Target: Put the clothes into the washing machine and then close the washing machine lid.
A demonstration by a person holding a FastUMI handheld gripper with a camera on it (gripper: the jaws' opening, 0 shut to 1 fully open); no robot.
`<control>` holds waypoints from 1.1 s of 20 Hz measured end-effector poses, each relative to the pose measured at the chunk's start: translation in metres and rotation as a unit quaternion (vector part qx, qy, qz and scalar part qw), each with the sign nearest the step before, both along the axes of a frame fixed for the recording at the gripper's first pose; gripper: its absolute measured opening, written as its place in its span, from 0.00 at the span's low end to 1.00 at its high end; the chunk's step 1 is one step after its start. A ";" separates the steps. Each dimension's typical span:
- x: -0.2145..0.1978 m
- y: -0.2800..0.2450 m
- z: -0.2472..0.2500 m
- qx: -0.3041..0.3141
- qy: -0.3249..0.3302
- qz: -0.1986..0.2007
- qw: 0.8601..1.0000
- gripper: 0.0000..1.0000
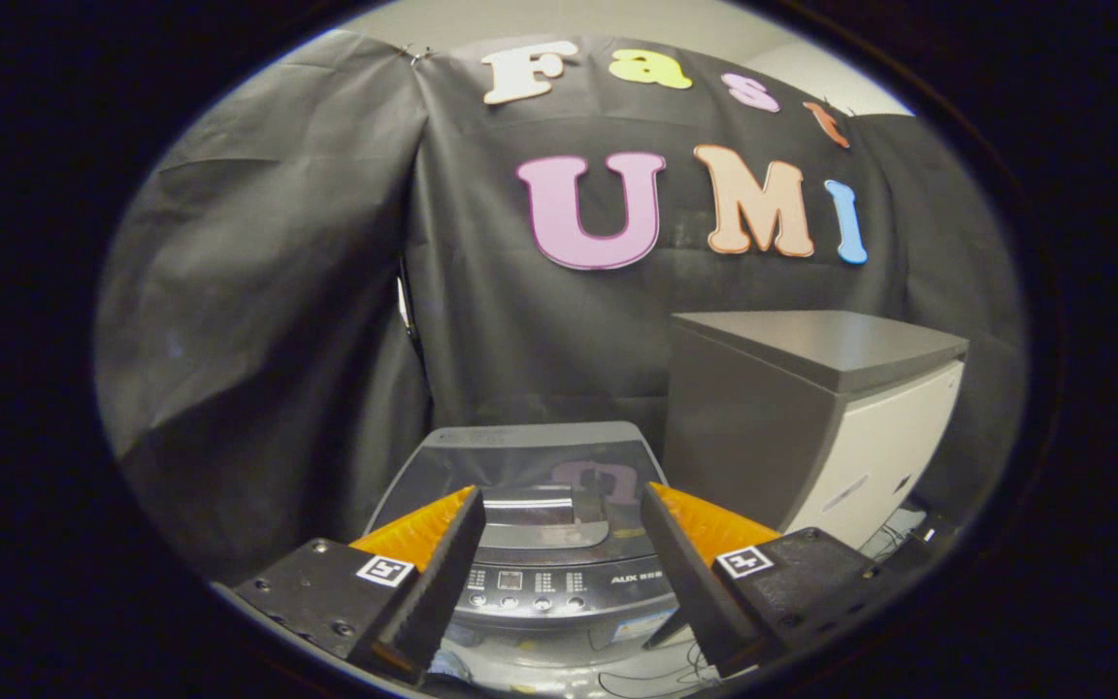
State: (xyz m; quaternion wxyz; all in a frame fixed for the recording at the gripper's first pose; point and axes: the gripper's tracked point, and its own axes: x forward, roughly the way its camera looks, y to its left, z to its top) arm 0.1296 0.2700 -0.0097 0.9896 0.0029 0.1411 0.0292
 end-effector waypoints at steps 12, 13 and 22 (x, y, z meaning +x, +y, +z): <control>-0.071 -0.038 0.038 0.018 -0.062 -0.011 0.998 0.97; -0.078 -0.039 0.039 0.022 -0.065 -0.008 0.998 0.97; -0.117 -0.052 0.072 0.019 -0.118 0.024 0.993 0.97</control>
